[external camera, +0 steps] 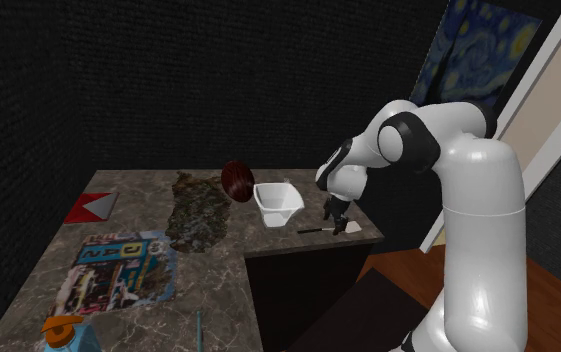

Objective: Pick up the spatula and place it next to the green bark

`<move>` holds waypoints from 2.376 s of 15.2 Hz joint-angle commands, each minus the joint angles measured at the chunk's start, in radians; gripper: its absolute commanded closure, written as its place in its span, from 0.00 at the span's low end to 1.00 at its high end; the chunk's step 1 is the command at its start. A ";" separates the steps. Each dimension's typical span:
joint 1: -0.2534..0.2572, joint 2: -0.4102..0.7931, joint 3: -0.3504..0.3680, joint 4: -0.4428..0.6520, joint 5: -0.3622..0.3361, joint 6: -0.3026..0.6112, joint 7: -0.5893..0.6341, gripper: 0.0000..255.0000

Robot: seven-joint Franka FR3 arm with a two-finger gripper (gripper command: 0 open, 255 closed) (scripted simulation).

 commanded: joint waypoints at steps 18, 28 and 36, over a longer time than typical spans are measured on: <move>0.022 -0.033 -0.027 -0.006 -0.035 -0.022 0.026 1.00; 0.095 -0.157 -0.123 -0.019 -0.171 -0.106 0.124 1.00; 0.143 -0.255 -0.184 -0.011 -0.285 -0.181 0.206 1.00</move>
